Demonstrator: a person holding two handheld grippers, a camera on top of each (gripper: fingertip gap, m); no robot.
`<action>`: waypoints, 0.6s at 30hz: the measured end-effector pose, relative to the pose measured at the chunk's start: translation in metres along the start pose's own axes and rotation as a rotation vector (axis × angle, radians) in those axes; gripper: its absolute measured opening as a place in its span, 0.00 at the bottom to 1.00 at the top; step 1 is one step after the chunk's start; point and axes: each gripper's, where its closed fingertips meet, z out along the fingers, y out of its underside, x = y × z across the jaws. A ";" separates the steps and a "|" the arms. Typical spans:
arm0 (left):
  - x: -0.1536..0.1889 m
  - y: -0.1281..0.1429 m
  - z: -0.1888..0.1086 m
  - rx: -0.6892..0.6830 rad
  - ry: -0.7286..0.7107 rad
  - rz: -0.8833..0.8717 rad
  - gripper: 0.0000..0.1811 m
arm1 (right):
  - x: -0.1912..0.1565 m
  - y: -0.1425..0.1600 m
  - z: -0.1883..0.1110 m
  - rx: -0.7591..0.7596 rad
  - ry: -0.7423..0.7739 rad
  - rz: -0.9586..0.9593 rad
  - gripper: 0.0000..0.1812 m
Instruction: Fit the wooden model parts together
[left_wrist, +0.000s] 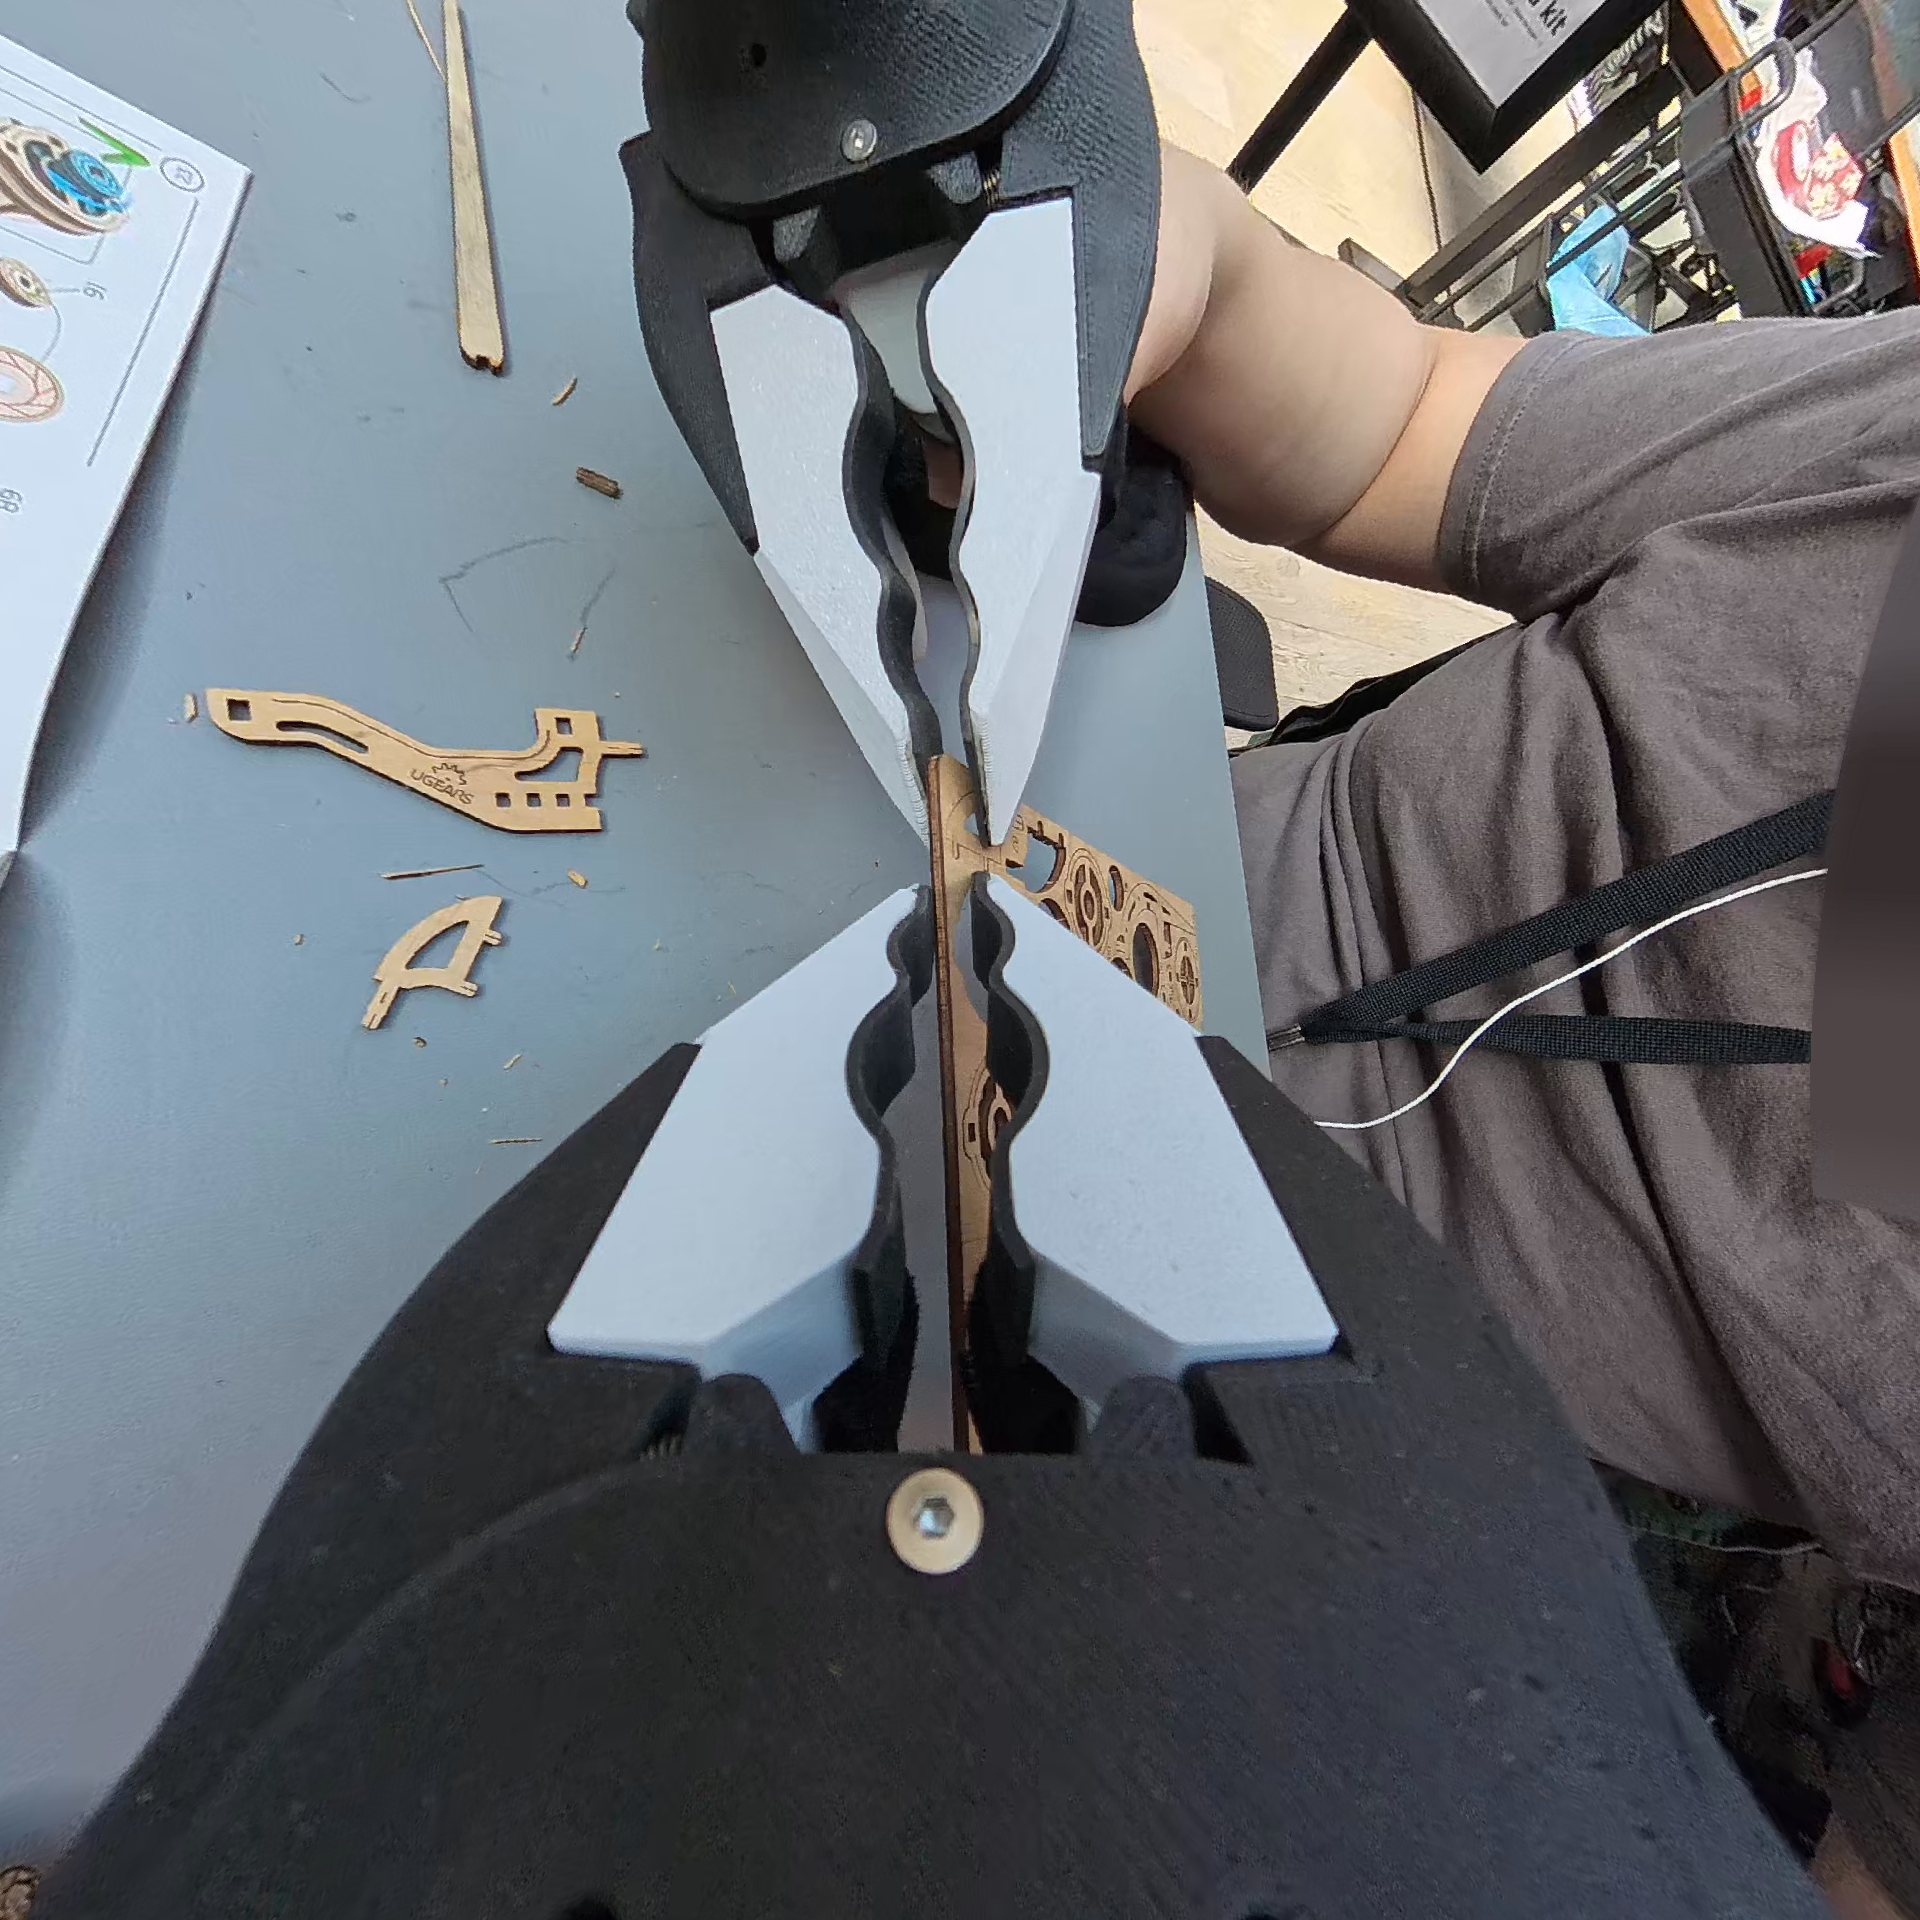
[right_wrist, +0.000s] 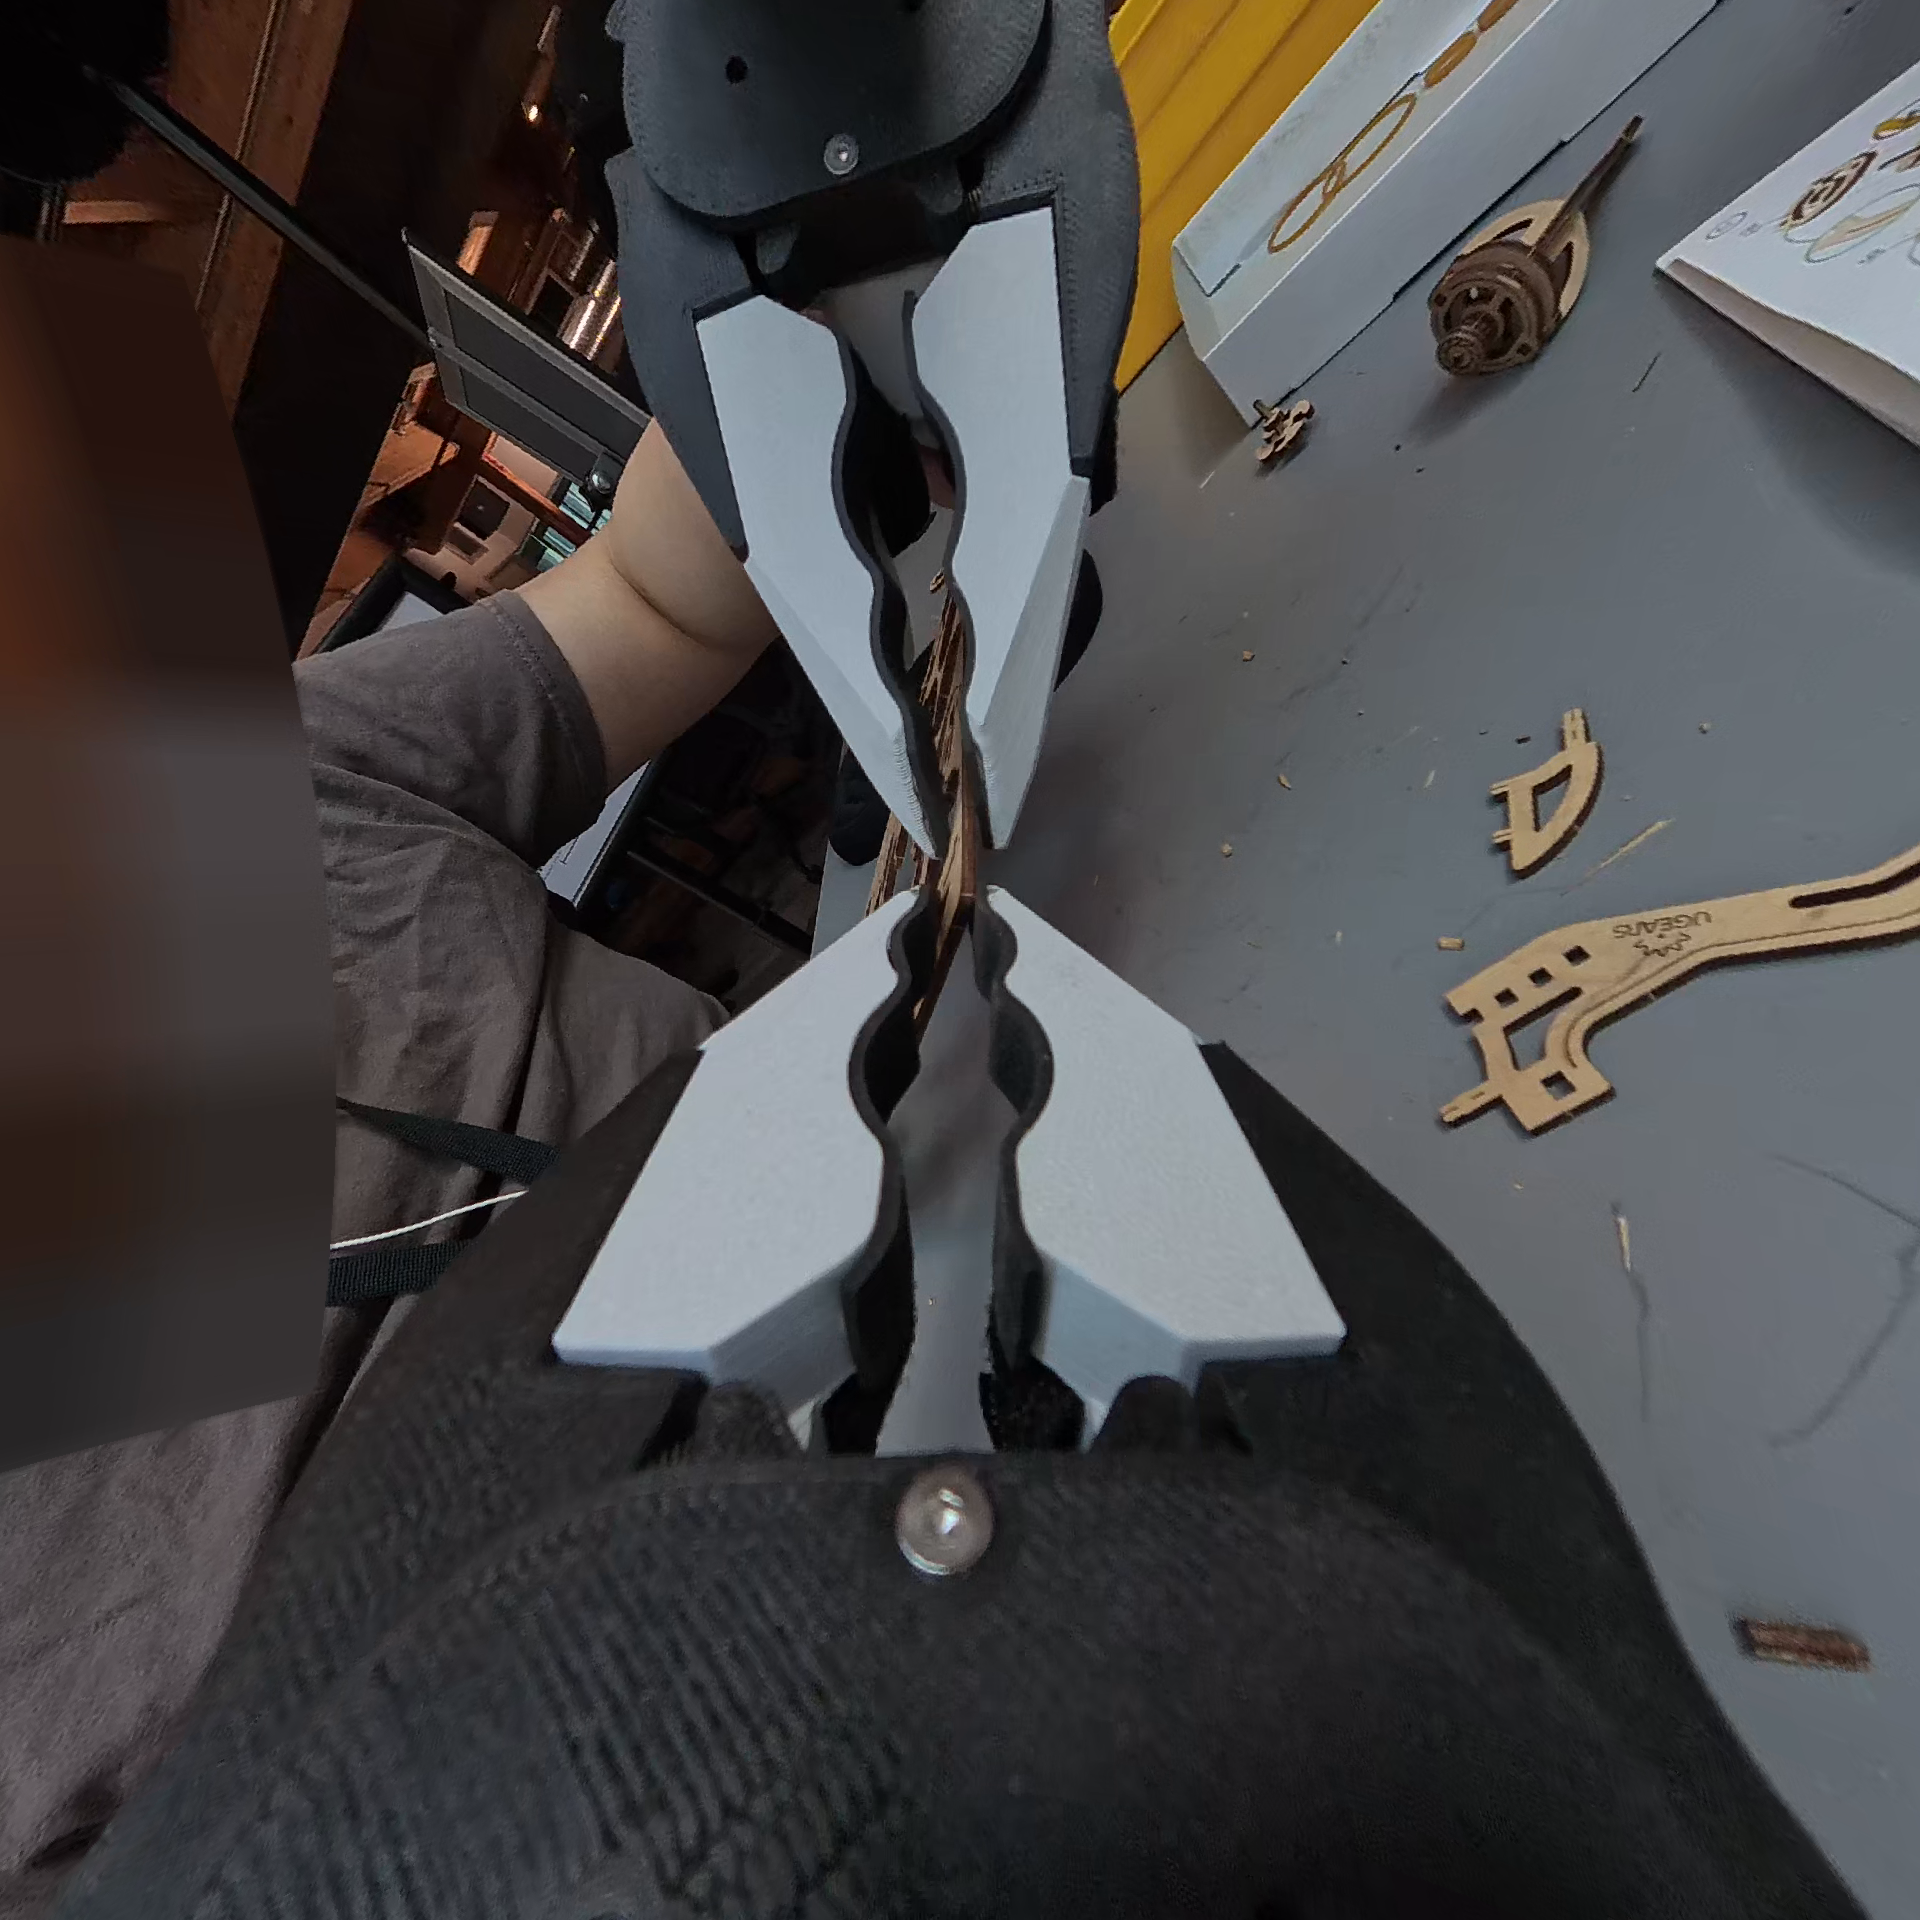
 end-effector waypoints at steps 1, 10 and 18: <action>-0.001 0.001 0.000 -0.003 -0.003 0.002 0.03 | 0.001 0.000 0.000 -0.003 0.003 0.001 0.03; -0.001 0.003 0.005 -0.015 0.023 -0.011 0.04 | 0.002 0.004 0.001 -0.026 0.011 0.003 0.02; 0.003 0.003 0.006 0.014 0.092 -0.063 0.03 | 0.000 0.006 0.002 -0.041 0.007 -0.014 0.02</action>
